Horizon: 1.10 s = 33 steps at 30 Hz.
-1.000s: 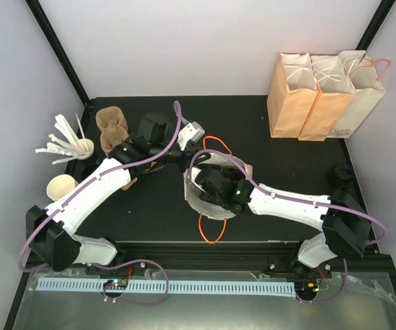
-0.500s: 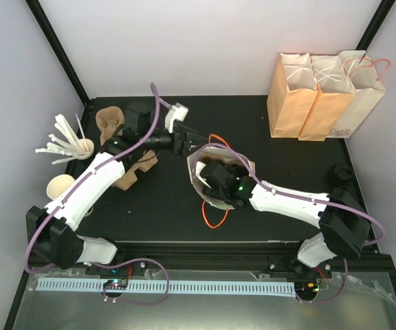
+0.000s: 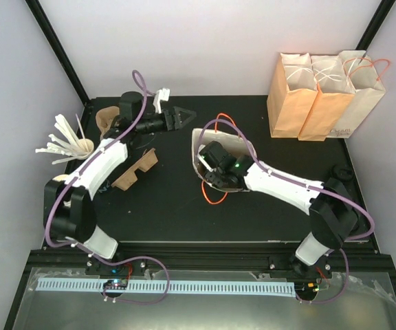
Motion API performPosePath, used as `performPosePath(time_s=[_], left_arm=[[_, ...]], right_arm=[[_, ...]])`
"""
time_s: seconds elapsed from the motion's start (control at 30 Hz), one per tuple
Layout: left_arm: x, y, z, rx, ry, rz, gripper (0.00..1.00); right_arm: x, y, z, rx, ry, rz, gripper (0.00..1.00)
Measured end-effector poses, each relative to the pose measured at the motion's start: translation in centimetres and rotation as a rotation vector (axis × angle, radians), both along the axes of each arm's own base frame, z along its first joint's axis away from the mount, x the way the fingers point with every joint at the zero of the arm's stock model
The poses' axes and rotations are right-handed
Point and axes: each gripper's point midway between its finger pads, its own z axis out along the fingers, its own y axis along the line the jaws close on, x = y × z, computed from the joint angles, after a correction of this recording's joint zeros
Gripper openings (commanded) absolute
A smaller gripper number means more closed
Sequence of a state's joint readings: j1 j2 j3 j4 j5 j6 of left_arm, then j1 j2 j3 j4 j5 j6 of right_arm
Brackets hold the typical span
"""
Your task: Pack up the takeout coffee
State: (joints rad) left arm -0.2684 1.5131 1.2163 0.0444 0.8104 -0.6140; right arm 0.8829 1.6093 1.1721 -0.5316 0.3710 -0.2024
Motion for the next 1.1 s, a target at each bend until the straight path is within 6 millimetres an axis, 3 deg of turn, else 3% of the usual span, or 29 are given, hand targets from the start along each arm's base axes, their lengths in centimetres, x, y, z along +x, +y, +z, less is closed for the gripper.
performPosePath(time_s=[0.13,0.47,0.7,1.1], left_arm=[[1.8,-0.4,-3.7,0.043,0.12,0.008,0.89],[4.3,-1.4,-9.9,0.096,0.307,0.002,0.87],[4.2,-2.9,-10.4,0.106,0.332,-0.034,0.87],[3.8,-3.4,-10.4,0.111,0.339,-0.049,0.86]], right_arm=[[1.4,-0.9,0.4,0.037,0.075,-0.058,0.61],[5.2,-2.6,0.5,0.095,0.264,-0.191,0.61],[6.9,-3.5,-0.2,0.15,0.362,-0.24,0.6],[7.2,-3.5,-1.7,0.16,0.439,-0.249,0.59]])
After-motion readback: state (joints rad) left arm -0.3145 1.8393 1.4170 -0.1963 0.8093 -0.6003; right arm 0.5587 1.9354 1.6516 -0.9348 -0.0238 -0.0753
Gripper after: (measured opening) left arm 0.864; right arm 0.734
